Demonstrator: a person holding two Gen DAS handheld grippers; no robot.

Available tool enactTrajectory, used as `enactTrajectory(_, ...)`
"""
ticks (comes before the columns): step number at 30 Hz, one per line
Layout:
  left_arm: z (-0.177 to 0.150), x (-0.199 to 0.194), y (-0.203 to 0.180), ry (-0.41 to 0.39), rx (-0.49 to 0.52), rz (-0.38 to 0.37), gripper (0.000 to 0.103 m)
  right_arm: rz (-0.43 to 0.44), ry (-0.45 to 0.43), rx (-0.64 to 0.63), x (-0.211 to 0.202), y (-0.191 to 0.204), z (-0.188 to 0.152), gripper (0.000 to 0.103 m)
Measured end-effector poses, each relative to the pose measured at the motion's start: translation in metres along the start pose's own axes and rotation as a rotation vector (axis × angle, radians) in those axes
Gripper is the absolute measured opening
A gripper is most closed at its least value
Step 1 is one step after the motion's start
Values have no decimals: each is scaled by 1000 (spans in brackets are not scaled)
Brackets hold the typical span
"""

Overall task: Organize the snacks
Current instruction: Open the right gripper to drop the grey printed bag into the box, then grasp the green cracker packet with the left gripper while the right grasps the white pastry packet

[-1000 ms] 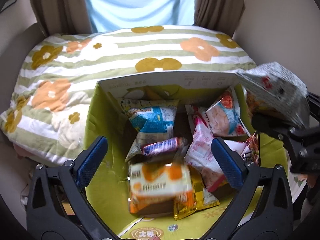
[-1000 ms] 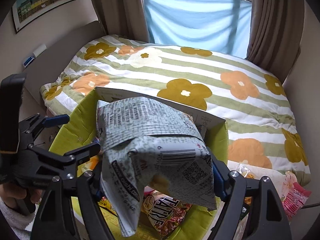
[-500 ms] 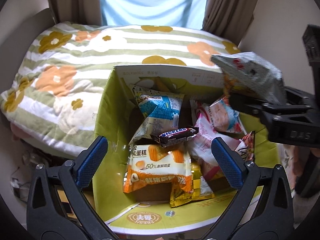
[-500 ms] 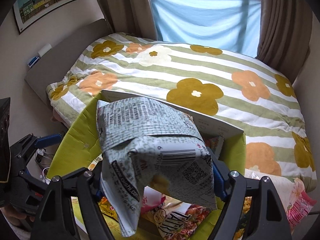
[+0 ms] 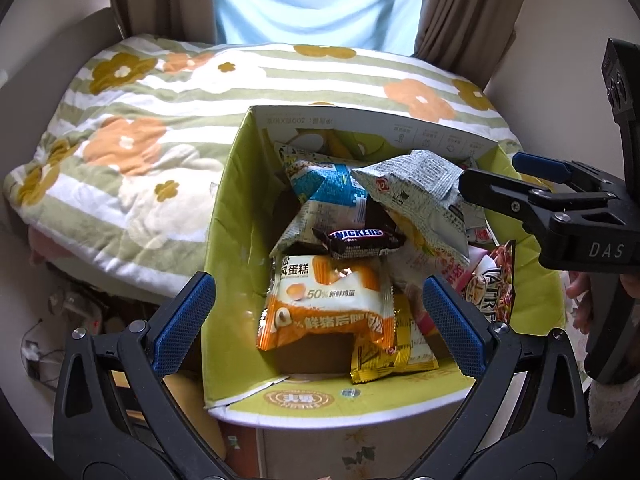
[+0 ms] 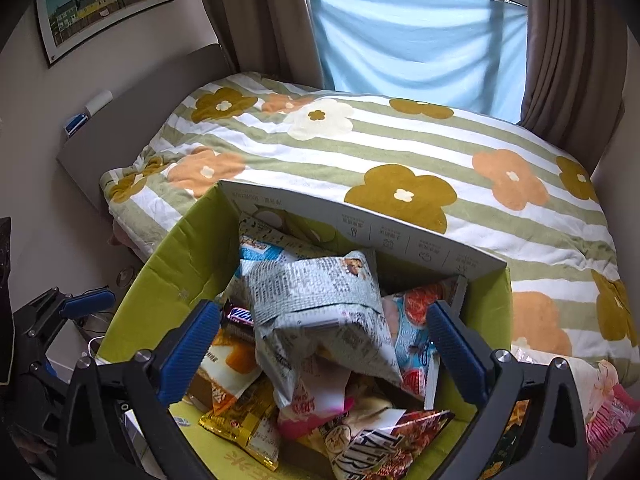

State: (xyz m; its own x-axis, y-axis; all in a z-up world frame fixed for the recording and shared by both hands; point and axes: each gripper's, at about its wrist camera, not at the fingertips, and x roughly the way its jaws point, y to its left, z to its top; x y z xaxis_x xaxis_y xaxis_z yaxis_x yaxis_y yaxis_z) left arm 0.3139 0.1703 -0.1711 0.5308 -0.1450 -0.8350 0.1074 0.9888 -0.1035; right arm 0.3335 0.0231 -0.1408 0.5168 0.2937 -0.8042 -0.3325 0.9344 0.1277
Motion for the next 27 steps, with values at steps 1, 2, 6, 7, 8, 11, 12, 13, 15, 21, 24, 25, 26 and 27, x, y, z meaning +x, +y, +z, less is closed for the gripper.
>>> enactTrajectory(1, -1, -3, 0, -7, 1, 0, 103, -2, -4, 0, -3, 1, -1, 103)
enactTrajectory(2, -1, -6, 0, -12, 2, -2, 103, -4, -11, 0, -7, 3, -2, 103)
enactTrajectory(6, -1, -19, -3, -36, 10, -6, 103, -14, -33, 3, -24, 4, -4, 102)
enactTrajectory(7, -1, -22, -4, -39, 12, -9, 103, -18, -39, 5, -28, 4, -5, 102)
enactTrajectory(8, -1, -24, -5, -43, 14, -13, 103, -22, -46, 6, -33, 4, -6, 102)
enactTrajectory(11, -3, -33, -12, -57, 28, -34, 103, -37, -67, 13, -49, 4, -10, 103)
enactTrajectory(12, -3, -34, -15, -59, 33, -40, 103, -46, -69, 17, -55, 3, -13, 102)
enactTrajectory(13, -3, -38, -20, -60, 43, -51, 103, -49, -65, 23, -61, 1, -14, 103)
enactTrajectory(15, -5, -41, -27, -65, 57, -63, 103, -59, -66, 33, -73, -1, -18, 102)
enactTrajectory(21, -9, -56, -59, -93, 104, -109, 103, -109, -101, 43, -111, -20, -35, 103)
enactTrajectory(24, -12, -64, -82, -109, 133, -120, 103, -122, -127, 49, -132, -36, -47, 103)
enactTrajectory(25, -13, -65, -92, -111, 142, -123, 103, -126, -133, 48, -138, -41, -51, 103)
enactTrajectory(26, -13, -67, -101, -114, 150, -128, 103, -134, -142, 45, -146, -48, -56, 103)
enactTrajectory(27, -14, -68, -111, -116, 156, -133, 103, -140, -145, 42, -153, -56, -61, 103)
